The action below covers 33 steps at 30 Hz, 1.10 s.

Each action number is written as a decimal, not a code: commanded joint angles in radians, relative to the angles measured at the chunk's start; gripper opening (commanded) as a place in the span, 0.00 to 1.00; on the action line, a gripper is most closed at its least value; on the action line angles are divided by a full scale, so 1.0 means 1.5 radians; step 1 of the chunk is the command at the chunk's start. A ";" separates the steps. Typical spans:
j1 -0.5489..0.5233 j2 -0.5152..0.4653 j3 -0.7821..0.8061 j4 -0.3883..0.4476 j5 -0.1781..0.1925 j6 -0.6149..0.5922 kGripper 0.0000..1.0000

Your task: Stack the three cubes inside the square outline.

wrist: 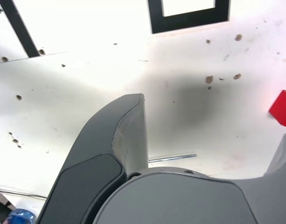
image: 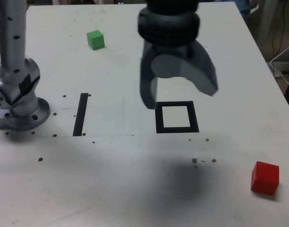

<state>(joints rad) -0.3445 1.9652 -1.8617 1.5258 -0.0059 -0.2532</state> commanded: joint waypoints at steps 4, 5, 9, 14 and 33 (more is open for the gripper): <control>-0.014 0.051 -0.089 0.015 0.002 -0.001 1.00; -0.018 0.062 -0.104 0.016 0.001 -0.001 1.00; -0.033 0.105 -0.164 0.016 -0.004 -0.003 1.00; -0.048 0.154 -0.232 0.014 -0.004 -0.006 1.00; -0.058 0.290 -0.386 0.031 0.004 0.018 0.99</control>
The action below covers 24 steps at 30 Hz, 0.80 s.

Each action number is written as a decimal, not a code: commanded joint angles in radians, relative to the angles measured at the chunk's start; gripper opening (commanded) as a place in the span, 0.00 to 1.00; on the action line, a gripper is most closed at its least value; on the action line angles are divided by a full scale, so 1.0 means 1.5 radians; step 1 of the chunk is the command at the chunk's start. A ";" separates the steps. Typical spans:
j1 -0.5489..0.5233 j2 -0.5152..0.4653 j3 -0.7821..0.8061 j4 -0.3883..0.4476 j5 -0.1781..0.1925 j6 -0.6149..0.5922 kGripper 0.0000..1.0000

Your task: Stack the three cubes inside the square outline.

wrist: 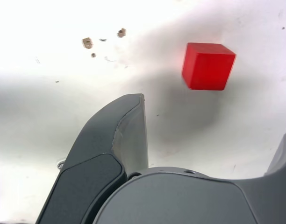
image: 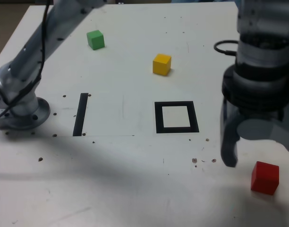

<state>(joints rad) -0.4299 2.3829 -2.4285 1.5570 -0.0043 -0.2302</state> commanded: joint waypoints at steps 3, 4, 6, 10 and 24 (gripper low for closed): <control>-0.001 0.028 -0.023 0.009 0.010 0.008 0.99; -0.001 0.033 -0.026 0.009 0.012 0.010 0.99; -0.001 0.042 -0.032 0.007 0.018 0.014 0.99; 0.002 0.061 -0.042 0.004 0.029 0.025 0.99; 0.014 0.097 -0.037 -0.003 0.048 0.061 0.93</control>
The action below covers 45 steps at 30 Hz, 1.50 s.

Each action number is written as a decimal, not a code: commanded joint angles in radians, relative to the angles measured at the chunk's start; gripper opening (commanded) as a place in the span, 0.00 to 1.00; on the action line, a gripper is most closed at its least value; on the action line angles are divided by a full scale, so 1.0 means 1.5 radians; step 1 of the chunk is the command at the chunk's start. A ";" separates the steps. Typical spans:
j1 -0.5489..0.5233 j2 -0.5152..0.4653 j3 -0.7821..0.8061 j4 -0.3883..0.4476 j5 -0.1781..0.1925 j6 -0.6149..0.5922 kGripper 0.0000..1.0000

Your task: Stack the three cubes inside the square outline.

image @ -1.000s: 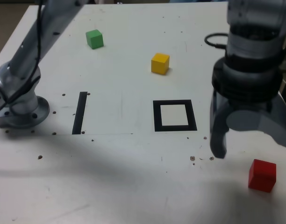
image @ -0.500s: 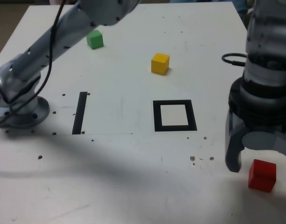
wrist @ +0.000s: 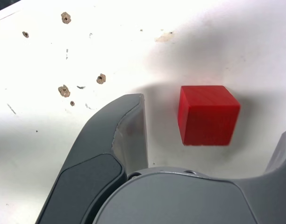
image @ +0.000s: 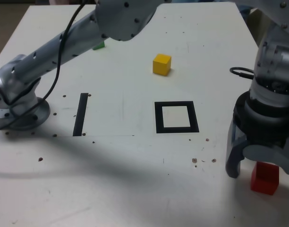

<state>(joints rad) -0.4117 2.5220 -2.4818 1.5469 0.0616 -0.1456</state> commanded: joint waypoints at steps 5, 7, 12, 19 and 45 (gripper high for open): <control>0.002 0.007 -0.006 0.001 0.010 0.012 0.90; 0.002 0.009 -0.009 -0.001 0.010 0.017 0.88; 0.002 0.012 -0.012 -0.006 0.007 0.026 0.83; 0.002 0.014 -0.011 -0.023 0.002 0.031 0.75; 0.002 0.014 0.024 -0.059 0.013 0.044 0.41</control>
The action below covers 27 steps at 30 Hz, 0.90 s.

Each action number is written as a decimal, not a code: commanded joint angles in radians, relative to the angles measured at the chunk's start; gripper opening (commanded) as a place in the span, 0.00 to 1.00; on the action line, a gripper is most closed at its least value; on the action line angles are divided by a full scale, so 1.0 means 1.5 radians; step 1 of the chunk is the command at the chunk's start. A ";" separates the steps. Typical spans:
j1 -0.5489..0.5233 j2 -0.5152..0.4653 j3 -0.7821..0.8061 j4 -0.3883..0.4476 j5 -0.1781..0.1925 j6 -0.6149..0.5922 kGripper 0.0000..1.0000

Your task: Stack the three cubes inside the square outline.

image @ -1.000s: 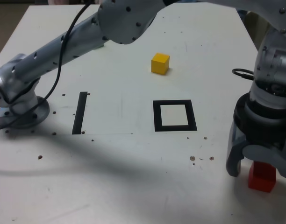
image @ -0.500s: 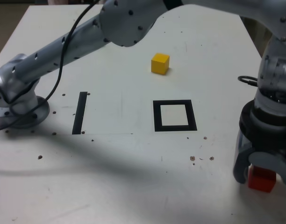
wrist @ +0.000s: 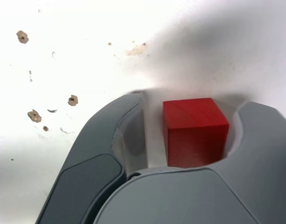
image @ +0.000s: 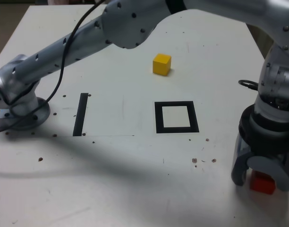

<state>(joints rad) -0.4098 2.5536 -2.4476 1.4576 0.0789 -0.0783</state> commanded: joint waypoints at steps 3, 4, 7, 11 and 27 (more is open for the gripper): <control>0.001 -0.008 0.002 0.000 0.002 -0.003 0.38; 0.001 -0.008 0.002 0.000 0.002 -0.003 0.37; 0.001 -0.010 0.002 0.000 0.001 -0.002 0.32; 0.001 -0.013 0.002 -0.002 0.002 -0.002 0.23; 0.013 -0.095 0.075 0.001 0.019 0.006 0.17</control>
<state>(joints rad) -0.3970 2.4383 -2.3470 1.4586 0.1029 -0.0721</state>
